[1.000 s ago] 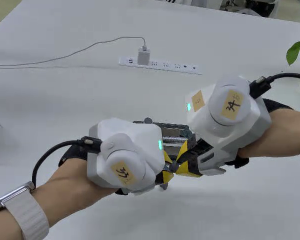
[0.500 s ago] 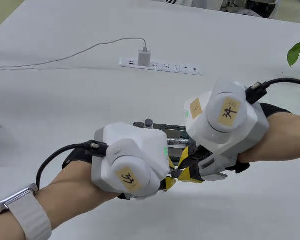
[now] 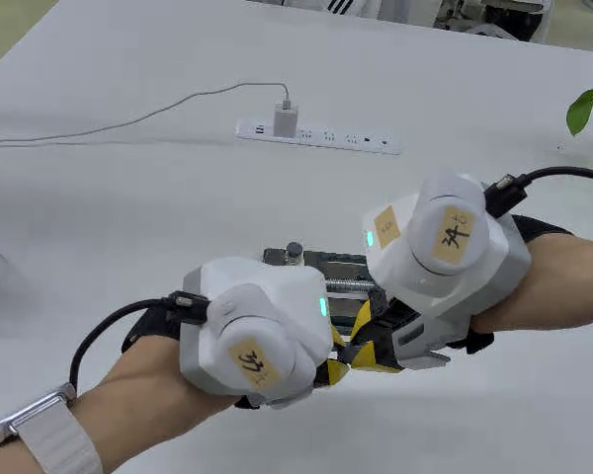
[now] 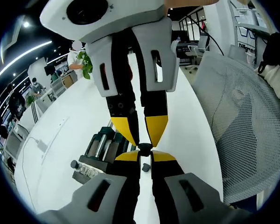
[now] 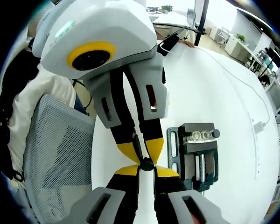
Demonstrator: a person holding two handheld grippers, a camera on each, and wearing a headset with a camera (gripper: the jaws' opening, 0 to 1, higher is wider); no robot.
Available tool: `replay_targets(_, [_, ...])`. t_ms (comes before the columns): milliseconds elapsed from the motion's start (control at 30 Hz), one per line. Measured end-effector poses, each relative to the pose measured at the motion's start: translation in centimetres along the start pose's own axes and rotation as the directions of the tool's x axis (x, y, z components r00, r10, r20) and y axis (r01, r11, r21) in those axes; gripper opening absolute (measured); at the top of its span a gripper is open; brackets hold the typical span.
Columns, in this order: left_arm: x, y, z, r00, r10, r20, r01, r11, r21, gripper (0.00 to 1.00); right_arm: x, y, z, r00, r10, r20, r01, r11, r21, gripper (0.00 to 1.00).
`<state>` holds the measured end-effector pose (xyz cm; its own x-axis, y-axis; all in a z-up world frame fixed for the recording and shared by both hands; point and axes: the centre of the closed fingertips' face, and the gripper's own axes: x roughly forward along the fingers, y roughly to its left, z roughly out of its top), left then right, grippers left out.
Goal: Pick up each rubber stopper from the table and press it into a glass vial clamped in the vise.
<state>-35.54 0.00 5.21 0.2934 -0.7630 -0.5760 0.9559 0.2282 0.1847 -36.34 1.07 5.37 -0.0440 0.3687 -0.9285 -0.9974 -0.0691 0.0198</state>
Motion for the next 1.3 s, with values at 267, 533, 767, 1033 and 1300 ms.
replay_targets(267, [-0.4, 0.1, 0.3, 0.9994, 0.017, 0.03, -0.016, 0.998, -0.057, 0.04, -0.5, 0.0, 0.3, 0.9995, 0.009, 0.03, -0.008, 0.999, -0.035, 0.08])
replay_targets(533, [-1.0, 1.0, 0.5, 0.9921, 0.062, 0.11, -0.037, 0.975, -0.217, 0.04, -2.2, -0.8, 1.1, 0.9935, -0.008, 0.114, 0.007, 1.0, 0.008, 0.13])
replay_targets(767, [-1.4, 0.9, 1.1, 0.9825, 0.081, 0.168, -0.039, 0.97, -0.24, 0.04, -2.5, -0.5, 1.2, 0.9861, 0.018, 0.165, -0.026, 0.998, 0.05, 0.14])
replay_targets(1033, [-1.4, 0.6, 1.6, 0.9777, 0.078, 0.195, -0.029, 0.969, -0.245, 0.04, -2.3, 0.2, 1.0, 0.9859, 0.033, 0.164, -0.039, 0.999, 0.035, 0.14])
replay_targets(1300, [-1.3, 0.5, 2.0, 0.9755, 0.078, 0.205, -0.025, 0.968, -0.248, 0.04, -2.3, 0.3, 0.9, 0.9862, 0.038, 0.161, -0.044, 0.999, 0.031, 0.12])
